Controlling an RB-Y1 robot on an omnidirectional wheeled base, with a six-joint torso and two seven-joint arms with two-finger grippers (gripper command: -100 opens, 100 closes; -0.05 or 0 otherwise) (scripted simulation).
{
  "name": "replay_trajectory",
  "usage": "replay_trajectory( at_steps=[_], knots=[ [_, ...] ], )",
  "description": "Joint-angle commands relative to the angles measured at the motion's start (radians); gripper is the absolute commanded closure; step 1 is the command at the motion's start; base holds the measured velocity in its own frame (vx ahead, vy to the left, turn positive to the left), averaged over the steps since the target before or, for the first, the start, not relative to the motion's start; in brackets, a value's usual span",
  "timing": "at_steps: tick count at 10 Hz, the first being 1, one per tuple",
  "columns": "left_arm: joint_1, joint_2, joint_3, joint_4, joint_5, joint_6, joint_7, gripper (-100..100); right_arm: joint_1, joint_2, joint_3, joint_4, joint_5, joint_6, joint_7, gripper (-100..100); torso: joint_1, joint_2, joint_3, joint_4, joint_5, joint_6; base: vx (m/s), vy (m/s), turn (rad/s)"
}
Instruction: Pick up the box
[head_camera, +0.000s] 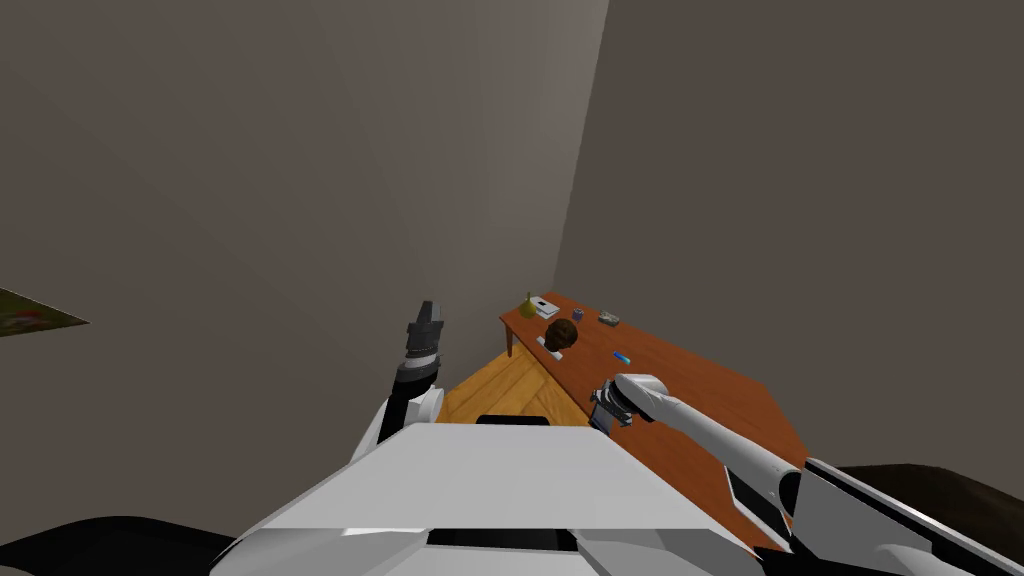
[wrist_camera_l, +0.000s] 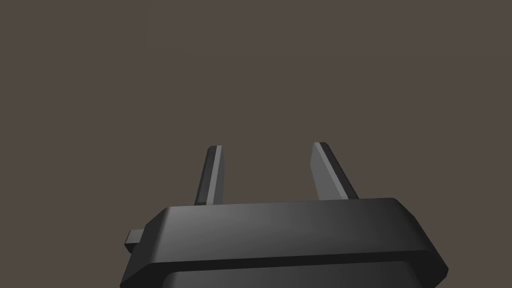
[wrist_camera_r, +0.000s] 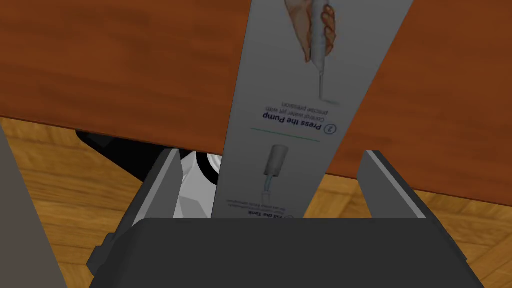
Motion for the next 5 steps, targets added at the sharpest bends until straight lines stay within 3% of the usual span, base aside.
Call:
replay_trajectory(
  at_steps=[1,2,3,4,5],
  knots=[
    [0.0,0.0,0.0,0.0,0.0,0.0,0.0,0,-0.016,-0.006,-0.001,0.018,0.028,0.006,0.027,-100,0.0,0.0,0.0,0.0,0.0,0.0,0.082,-0.181,0.081],
    [0.0,0.0,0.0,0.0,0.0,0.0,0.0,0,-0.013,-0.003,0.0,0.013,0.018,0.002,0.017,-100,0.001,0.001,0.001,0.0,0.0,0.0,0.028,-0.072,0.022],
    [0.0,0.0,0.0,0.0,0.0,0.0,0.0,0,-0.015,-0.003,0.0,0.015,0.02,0.003,0.02,0,0.007,0.004,0.002,0.001,0.001,0.0,0.007,-0.016,0.0],
    [0.0,0.0,0.0,0.0,0.0,0.0,0.0,0,-0.011,-0.017,0.039,-0.017,0.035,0.026,-0.026,-100,0.012,0.006,0.003,0.001,0.002,0.0,0.031,-0.024,-0.031],
    [0.0,0.0,0.0,0.0,0.0,0.0,0.0,0,-0.008,-0.031,0.071,-0.049,0.051,0.05,-0.05,-100,0.012,0.006,0.003,0.001,0.002,0.0,0.054,-0.044,-0.04]
  ],
)
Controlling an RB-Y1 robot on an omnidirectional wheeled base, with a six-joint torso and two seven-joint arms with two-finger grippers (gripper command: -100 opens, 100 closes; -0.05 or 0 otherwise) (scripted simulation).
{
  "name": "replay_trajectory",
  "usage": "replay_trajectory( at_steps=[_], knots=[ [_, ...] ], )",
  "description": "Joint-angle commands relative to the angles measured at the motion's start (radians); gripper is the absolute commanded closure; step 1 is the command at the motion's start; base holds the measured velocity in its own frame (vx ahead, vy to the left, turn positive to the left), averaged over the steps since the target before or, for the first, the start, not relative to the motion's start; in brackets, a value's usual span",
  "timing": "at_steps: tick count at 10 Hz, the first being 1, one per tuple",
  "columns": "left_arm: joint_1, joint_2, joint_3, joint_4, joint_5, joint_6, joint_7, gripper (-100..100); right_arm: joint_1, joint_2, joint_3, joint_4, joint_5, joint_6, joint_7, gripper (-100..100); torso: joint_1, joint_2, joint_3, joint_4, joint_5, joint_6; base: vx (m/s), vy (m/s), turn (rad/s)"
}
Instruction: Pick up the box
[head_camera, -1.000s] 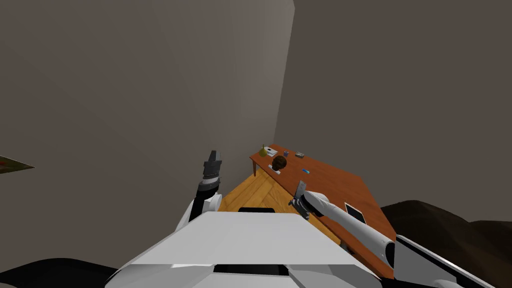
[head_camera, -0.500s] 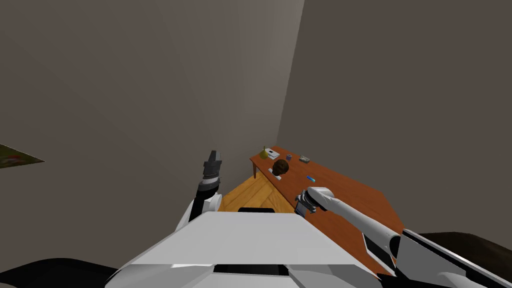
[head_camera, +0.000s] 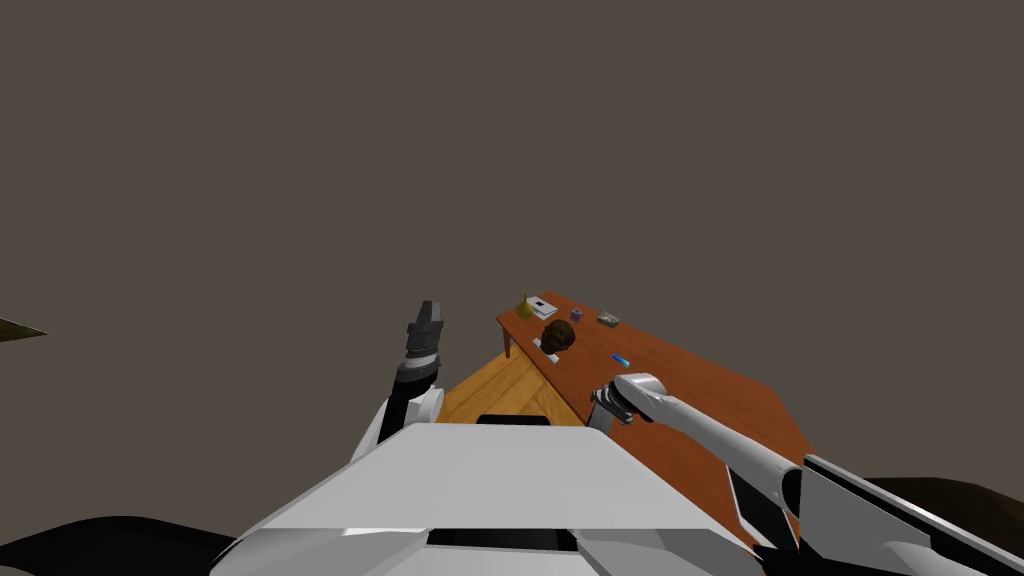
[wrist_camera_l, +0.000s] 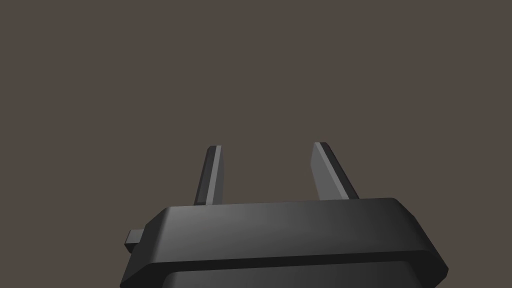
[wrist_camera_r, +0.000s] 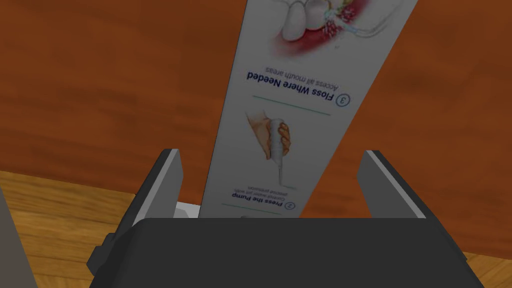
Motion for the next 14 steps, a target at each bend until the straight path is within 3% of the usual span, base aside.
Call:
replay_trajectory(
  at_steps=[1,2,3,4,5,7,8,9,10,11,12,13,14],
  knots=[
    [0.0,0.0,0.0,0.0,0.0,0.0,0.0,0,0.002,-0.009,0.028,-0.021,0.009,0.016,-0.044,-100,0.0,0.0,0.0,0.0,0.0,0.0,0.057,-0.04,-0.01],
    [0.0,0.0,0.0,0.0,0.0,0.0,0.0,0,0.006,-0.023,0.068,-0.053,0.024,0.04,-0.077,-100,0.0,0.0,0.0,0.0,0.0,0.0,0.058,-0.042,-0.021],
    [0.0,0.0,0.0,0.0,0.0,0.0,0.0,0,0.006,-0.023,0.068,-0.053,0.024,0.04,-0.089,-100,0.0,-0.001,0.0,0.0,0.0,0.0,0.043,-0.023,-0.01],
    [0.0,0.0,0.0,0.0,0.0,0.0,0.0,0,0.01,-0.037,0.107,-0.085,0.039,0.064,-0.127,-100,0.001,0.0,0.0,0.0,0.0,0.0,0.046,-0.019,-0.027],
    [0.0,0.0,0.0,0.0,0.0,0.0,0.0,0,0.01,-0.037,0.107,-0.085,0.039,0.064,-0.135,-100,0.001,0.0,0.0,0.0,0.0,0.0,0.037,-0.02,-0.017],
    [0.0,0.0,0.0,0.0,0.0,0.0,0.0,0,0.017,-0.064,0.178,-0.149,0.07,0.111,-0.205,-100,0.001,0.0,0.0,0.0,0.0,0.0,0.056,-0.036,-0.03],
    [0.0,0.0,0.0,0.0,0.0,0.0,0.0,0,0.017,-0.064,0.187,-0.149,0.07,0.111,-0.226,-100,0.0,-0.001,-0.001,0.0,0.0,0.0,0.058,-0.031,-0.014],
    [0.0,0.0,0.0,0.0,0.0,0.0,0.0,0,0.021,-0.078,0.227,-0.181,0.085,0.135,-0.253,-100,0.001,-0.001,-0.001,0.0,0.0,0.0,0.053,-0.033,-0.028],
    [0.0,0.0,0.0,0.0,0.0,0.0,0.0,0,0.021,-0.078,0.227,-0.181,0.085,0.135,-0.272,-100,0.001,0.0,0.0,0.0,0.0,0.0,0.034,-0.027,-0.012],
    [0.0,0.0,0.0,0.0,0.0,0.0,0.0,0,0.025,-0.092,0.267,-0.213,0.1,0.158,-0.304,-100,0.001,0.001,0.0,0.0,0.0,0.0,0.045,-0.026,-0.018],
    [0.0,0.0,0.0,0.0,0.0,0.0,0.0,0,0.025,-0.092,0.267,-0.213,0.1,0.158,-0.318,-100,0.001,0.0,0.0,0.0,0.0,0.0,0.04,-0.025,-0.016],
    [0.0,0.0,0.0,0.0,0.0,0.0,0.0,0,0.029,-0.106,0.307,-0.245,0.116,0.182,-0.357,-100,0.001,0.001,0.0,0.0,0.0,0.0,0.043,-0.039,-0.035],
    [0.0,0.0,0.0,0.0,0.0,0.0,0.0,0,0.029,-0.106,0.307,-0.245,0.116,0.182,-0.363,-100,0.0,0.0,0.0,0.0,0.0,0.0,0.039,-0.026,-0.01]
  ],
)
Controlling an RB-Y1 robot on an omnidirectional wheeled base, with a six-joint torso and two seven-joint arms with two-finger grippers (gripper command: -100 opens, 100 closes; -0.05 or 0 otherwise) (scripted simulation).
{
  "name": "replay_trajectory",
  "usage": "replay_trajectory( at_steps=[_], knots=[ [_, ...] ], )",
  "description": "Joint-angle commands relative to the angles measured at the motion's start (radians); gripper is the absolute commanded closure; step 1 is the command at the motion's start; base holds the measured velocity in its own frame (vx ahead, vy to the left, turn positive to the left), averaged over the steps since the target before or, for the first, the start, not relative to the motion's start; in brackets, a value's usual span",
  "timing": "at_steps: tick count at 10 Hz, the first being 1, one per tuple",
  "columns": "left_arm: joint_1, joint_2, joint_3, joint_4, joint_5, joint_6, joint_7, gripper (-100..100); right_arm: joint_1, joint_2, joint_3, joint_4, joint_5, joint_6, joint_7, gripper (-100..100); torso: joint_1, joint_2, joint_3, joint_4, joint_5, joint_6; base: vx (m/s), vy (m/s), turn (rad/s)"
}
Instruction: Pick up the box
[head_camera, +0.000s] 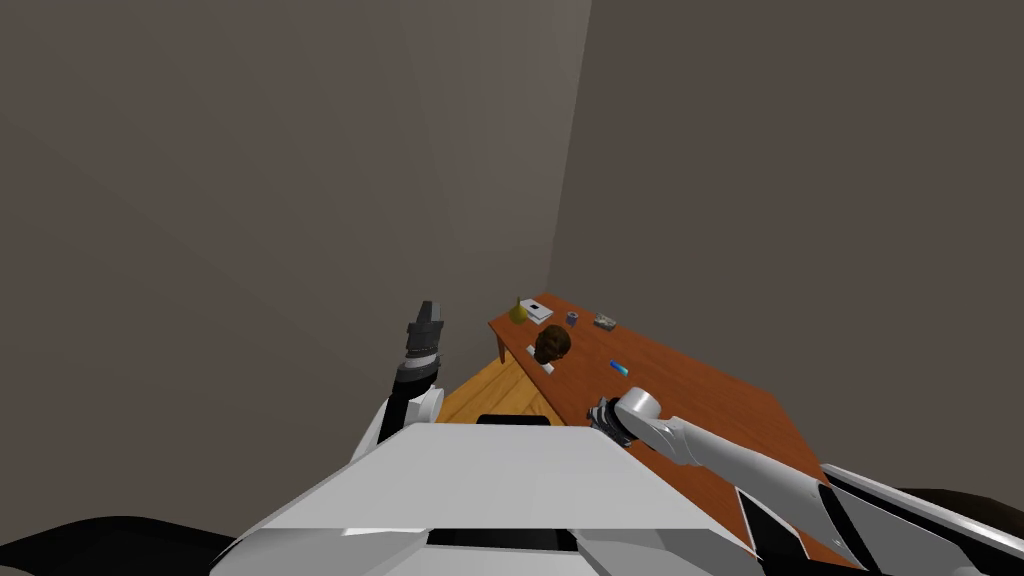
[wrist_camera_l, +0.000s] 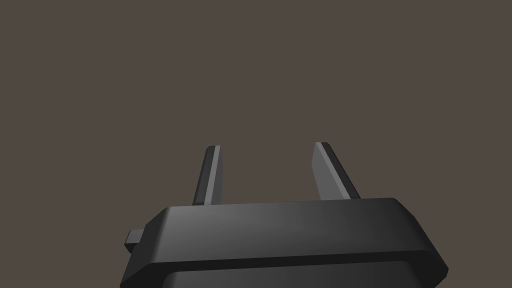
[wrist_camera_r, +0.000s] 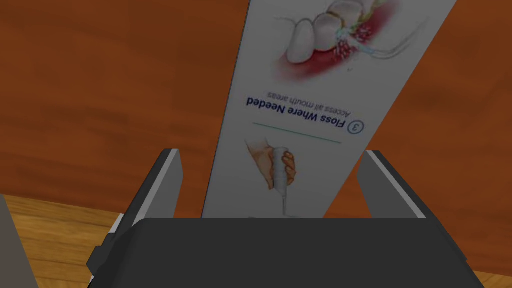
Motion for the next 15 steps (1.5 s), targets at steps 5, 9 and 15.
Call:
replay_trajectory(
  at_steps=[5,9,15],
  knots=[
    [0.0,0.0,0.0,0.0,0.0,0.0,0.0,0,0.006,-0.015,0.041,-0.037,0.019,0.025,-0.053,100,0.002,0.002,0.001,0.0,0.0,0.0,0.018,-0.009,-0.01],
    [0.0,0.0,0.0,0.0,0.0,0.0,0.0,0,0.006,-0.015,0.041,-0.037,0.019,0.025,-0.054,0,0.001,0.002,0.001,0.0,0.0,-0.001,0.0,0.0,0.0],
    [0.0,0.0,0.0,0.0,0.0,0.0,0.0,0,-0.01,0.04,-0.114,0.088,-0.041,-0.068,0.116,100,0.003,0.004,0.002,0.001,0.001,-0.002,-0.05,0.032,0.025]
  ],
)
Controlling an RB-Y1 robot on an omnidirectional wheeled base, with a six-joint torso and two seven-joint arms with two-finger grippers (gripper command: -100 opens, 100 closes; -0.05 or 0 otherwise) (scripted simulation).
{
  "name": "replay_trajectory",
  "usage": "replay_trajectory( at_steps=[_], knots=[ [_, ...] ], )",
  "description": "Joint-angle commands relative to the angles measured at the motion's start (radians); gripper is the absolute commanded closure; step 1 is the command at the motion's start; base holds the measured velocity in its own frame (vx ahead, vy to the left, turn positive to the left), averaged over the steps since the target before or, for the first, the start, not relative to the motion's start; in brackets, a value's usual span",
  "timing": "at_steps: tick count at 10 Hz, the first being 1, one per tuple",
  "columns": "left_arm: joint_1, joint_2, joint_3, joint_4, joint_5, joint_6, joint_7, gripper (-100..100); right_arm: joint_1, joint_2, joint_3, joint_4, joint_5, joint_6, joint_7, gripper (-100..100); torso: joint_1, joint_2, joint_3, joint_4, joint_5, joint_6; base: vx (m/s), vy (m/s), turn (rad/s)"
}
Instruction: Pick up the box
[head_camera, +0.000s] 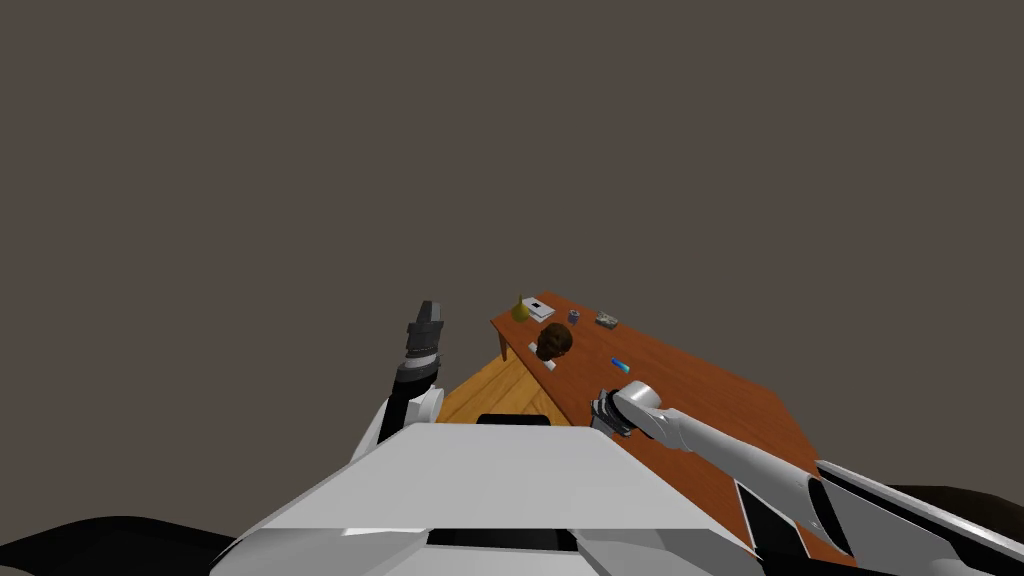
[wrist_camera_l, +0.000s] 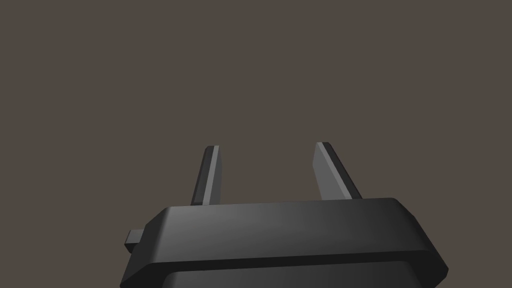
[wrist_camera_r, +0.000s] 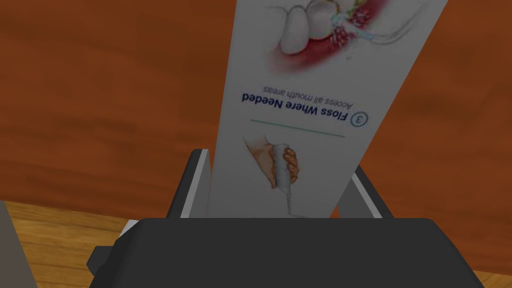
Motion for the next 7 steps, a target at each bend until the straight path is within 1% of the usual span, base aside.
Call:
replay_trajectory(
  at_steps=[1,2,3,4,5,6,7],
  knots=[
    [0.0,0.0,0.0,0.0,0.0,0.0,0.0,0,-0.002,0.01,-0.02,0.021,-0.007,-0.012,0.033,100,0.0,0.0,0.0,0.0,0.0,0.0,-0.04,0.022,0.018],
    [0.0,0.0,0.0,0.0,0.0,0.0,0.0,0,-0.006,0.023,-0.06,0.053,-0.022,-0.036,0.068,100,0.0,0.0,0.0,0.0,0.0,0.0,-0.05,0.024,0.024],
    [0.0,0.0,0.0,0.0,0.0,0.0,0.0,0,-0.006,0.023,-0.06,0.053,-0.022,-0.036,0.078,100,0.0,0.0,0.0,0.0,0.0,0.0,-0.038,0.025,0.017],
    [0.0,0.0,0.0,0.0,0.0,0.0,0.0,0,-0.01,0.037,-0.099,0.085,-0.038,-0.059,0.116,100,0.0,0.0,0.0,0.0,0.0,0.0,-0.039,0.031,0.02],
    [0.0,0.0,0.0,0.0,0.0,0.0,0.0,0,-0.014,0.051,-0.128,0.117,-0.053,-0.083,0.147,100,0.001,0.0,0.0,0.0,0.0,0.0,-0.067,0.041,0.044],
    [0.0,0.0,0.0,0.0,0.0,0.0,0.0,0,-0.014,0.051,-0.139,0.117,-0.053,-0.083,0.17,100,0.001,0.002,0.001,0.001,0.001,0.0,-0.049,0.036,0.01],
    [0.0,0.0,0.0,0.0,0.0,0.0,0.0,0,-0.017,0.065,-0.179,0.149,-0.068,-0.106,0.2,100,0.001,0.001,0.001,0.001,0.001,0.001,-0.043,0.036,0.019]
  ],
)
